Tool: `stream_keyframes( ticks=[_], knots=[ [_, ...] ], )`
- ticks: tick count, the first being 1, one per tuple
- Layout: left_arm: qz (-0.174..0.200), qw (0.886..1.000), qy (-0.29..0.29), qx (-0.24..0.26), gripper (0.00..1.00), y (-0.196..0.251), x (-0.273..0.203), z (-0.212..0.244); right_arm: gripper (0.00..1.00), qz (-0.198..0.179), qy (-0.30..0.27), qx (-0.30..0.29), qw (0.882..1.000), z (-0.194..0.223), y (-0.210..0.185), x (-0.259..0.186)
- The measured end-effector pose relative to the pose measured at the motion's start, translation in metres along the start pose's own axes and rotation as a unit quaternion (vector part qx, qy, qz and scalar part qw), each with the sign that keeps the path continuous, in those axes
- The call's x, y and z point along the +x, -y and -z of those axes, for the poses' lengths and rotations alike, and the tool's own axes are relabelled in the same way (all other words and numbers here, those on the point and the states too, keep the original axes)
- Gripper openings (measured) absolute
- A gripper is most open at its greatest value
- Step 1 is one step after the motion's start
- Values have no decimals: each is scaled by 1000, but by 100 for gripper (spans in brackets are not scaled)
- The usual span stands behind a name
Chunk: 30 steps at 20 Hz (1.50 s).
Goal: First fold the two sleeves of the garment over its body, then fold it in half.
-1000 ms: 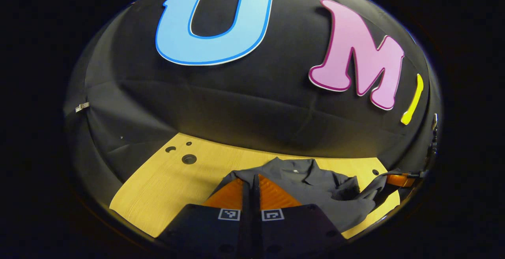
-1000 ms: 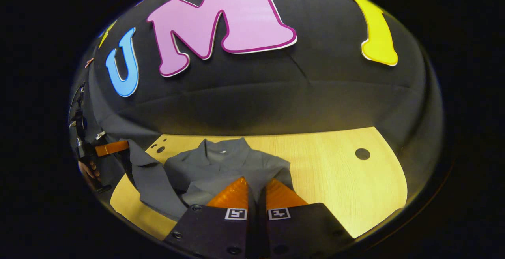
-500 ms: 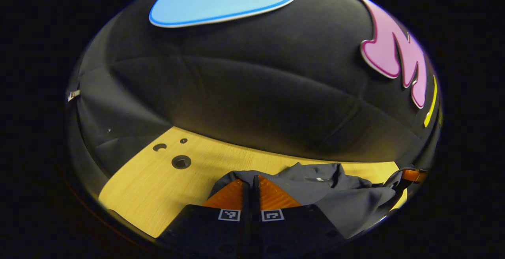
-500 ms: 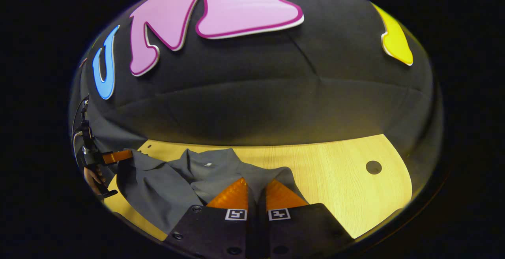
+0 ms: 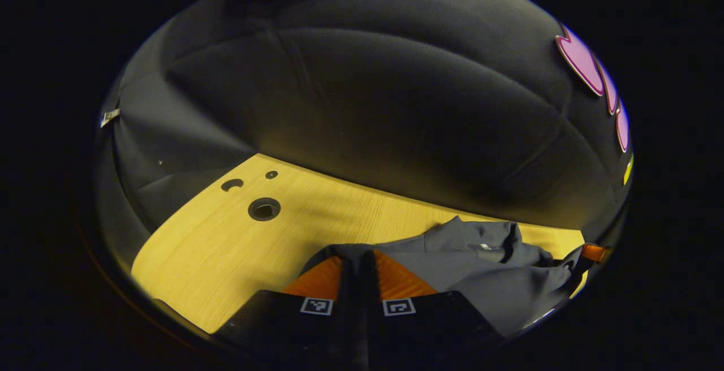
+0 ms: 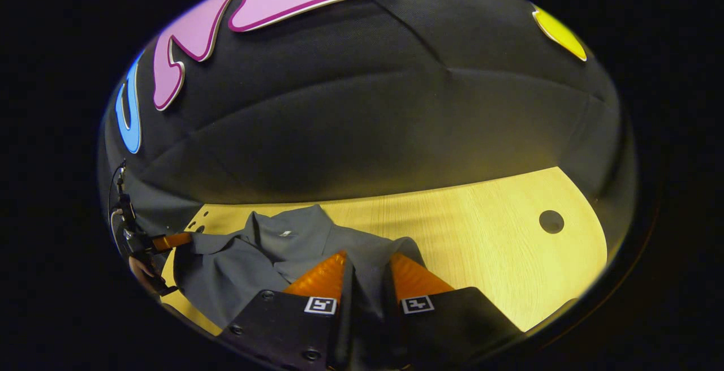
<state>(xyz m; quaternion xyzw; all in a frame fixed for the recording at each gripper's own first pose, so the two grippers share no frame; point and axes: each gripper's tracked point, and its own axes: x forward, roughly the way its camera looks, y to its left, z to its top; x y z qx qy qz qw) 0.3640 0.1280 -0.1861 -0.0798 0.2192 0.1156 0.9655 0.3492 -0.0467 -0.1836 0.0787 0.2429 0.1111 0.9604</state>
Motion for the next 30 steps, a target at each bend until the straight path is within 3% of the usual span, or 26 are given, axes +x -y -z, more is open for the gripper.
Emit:
stream_keyframes(
  ticks=[1,2,3,6,7,8,10,12,17,23,30],
  knots=[
    [-3,1000,2,14,21,2,-3,-3,27,4,-2,-6,1000,0,1,-5],
    [-2,1000,6,22,29,6,-8,-9,45,5,1,-14,1000,-3,1,-10],
    [-2,1000,13,24,31,10,-16,-15,52,11,6,-23,1000,-8,2,-16],
    [2,998,43,40,58,17,-44,-41,78,15,32,-24,999,-31,-2,-41],
    [-4,997,48,59,67,15,-56,-47,96,13,39,-20,999,-37,-4,-52],
    [-9,995,55,80,89,14,-67,-55,99,17,44,-20,999,-44,-4,-63],
    [-7,990,82,113,88,24,-99,-73,99,26,61,-26,997,-56,-5,-86],
    [7,986,116,119,98,36,-137,-89,99,46,77,-33,995,-64,-5,-116],
    [41,975,170,140,98,52,-240,-100,98,68,107,-36,991,-62,-25,-193],
    [101,965,212,113,97,66,-351,-89,99,76,153,-45,984,-50,-56,-302],
    [126,950,260,115,98,68,-448,-40,98,67,171,-60,981,2,-88,-393]
  ],
)
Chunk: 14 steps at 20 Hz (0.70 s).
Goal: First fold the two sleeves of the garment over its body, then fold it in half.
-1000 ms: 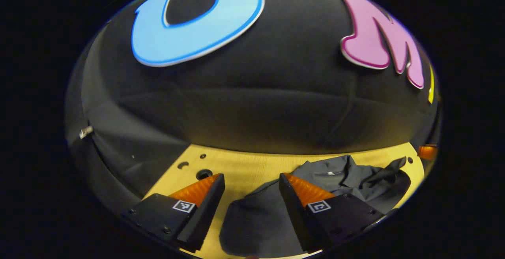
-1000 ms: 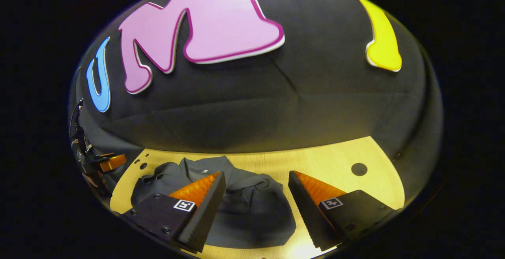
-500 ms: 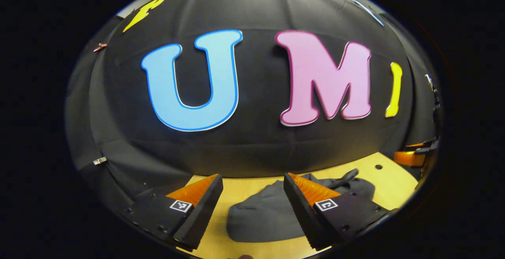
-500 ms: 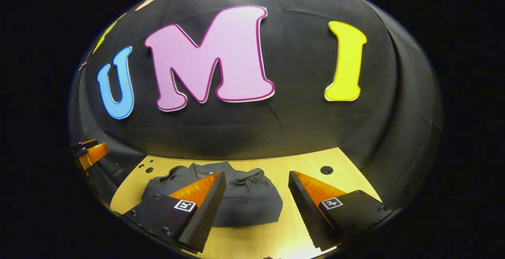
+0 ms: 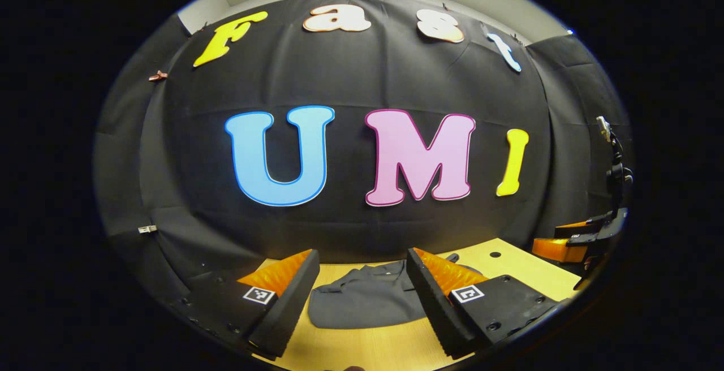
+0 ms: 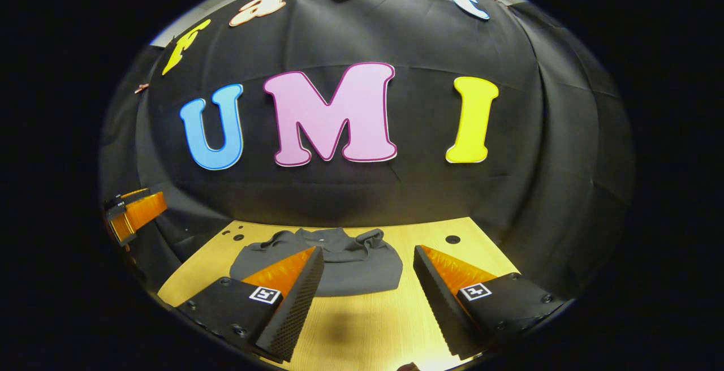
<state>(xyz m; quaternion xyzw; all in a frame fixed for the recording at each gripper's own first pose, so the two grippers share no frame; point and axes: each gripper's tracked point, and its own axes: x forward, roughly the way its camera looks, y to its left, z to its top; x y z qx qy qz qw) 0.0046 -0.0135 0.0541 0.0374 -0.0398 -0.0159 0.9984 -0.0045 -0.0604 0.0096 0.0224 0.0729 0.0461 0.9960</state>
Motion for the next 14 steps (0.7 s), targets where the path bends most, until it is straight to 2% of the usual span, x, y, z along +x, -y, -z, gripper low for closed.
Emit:
stream_keyframes(
  ticks=[4,7,10,14],
  knots=[
    [11,1000,11,5,97,18,-40,19,98,15,-2,-6,1000,28,-4,-49],
    [61,998,4,2,97,45,-58,34,98,33,-1,-5,999,43,-1,-74],
    [68,998,-5,10,98,48,-67,42,98,47,-14,9,999,57,4,-91],
    [51,998,-19,-15,98,47,-83,54,98,69,-18,37,997,80,-2,-110]
  ],
)
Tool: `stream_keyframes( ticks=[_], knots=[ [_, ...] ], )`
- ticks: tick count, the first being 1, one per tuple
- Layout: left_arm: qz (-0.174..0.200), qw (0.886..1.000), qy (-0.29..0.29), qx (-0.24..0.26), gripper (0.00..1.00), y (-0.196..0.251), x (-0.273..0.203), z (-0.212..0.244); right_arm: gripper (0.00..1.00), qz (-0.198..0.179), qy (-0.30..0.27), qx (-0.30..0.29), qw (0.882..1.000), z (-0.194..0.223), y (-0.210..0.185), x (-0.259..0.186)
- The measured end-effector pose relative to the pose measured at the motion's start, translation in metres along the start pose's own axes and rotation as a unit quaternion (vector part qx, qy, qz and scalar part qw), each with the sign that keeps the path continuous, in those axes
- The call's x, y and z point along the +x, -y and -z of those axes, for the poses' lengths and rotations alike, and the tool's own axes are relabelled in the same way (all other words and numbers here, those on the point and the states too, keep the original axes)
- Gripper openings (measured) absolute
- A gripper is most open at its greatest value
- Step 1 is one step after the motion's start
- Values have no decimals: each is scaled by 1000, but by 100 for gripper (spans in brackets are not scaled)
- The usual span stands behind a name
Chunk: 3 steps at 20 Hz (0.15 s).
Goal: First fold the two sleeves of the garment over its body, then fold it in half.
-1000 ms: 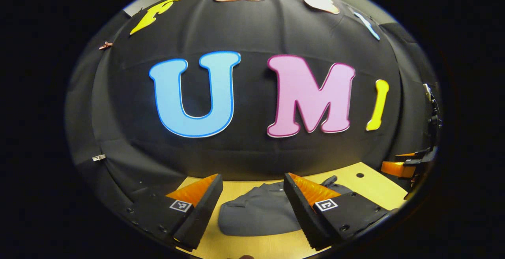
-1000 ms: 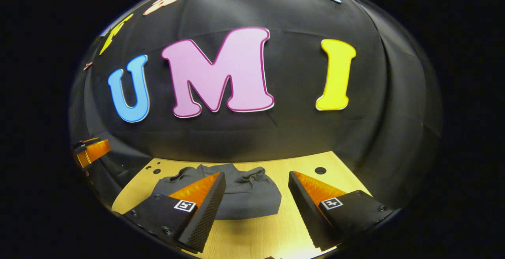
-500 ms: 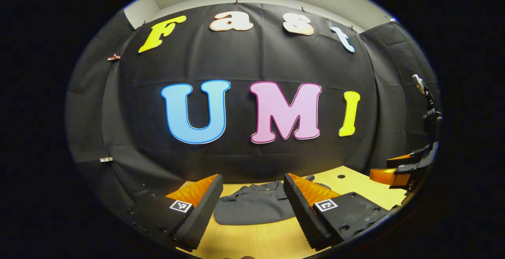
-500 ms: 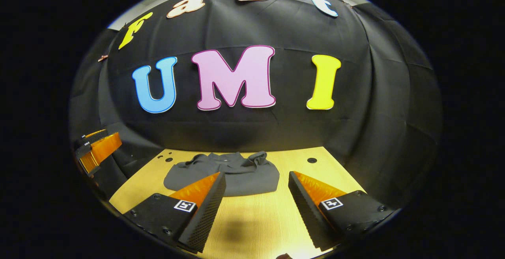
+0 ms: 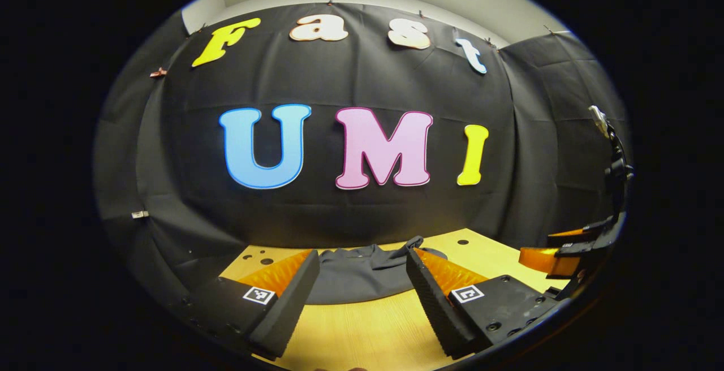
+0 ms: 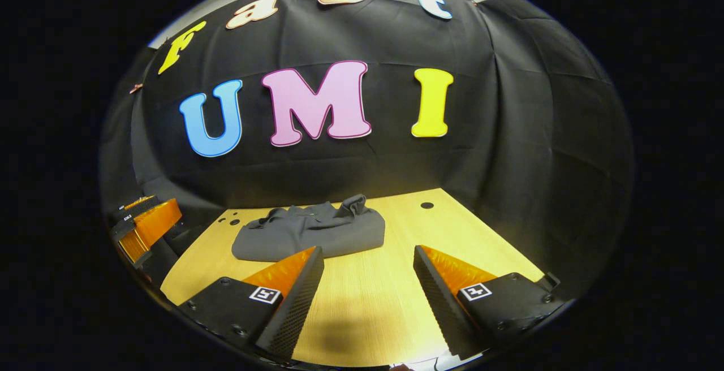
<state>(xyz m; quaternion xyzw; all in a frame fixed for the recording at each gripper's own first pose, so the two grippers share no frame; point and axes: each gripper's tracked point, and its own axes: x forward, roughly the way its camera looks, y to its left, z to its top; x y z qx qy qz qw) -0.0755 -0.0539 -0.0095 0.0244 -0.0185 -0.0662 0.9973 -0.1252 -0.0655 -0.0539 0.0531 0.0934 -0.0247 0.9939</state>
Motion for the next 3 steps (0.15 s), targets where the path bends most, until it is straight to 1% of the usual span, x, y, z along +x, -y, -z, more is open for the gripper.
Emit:
stream_keyframes(
  ticks=[1,3],
  knots=[
    [0,1000,-11,-9,99,1,-5,6,98,-5,3,2,1000,4,-8,-2],
    [-2,1000,-24,-13,98,-3,-11,15,98,-15,2,-20,1000,8,-18,-4]
  ],
)
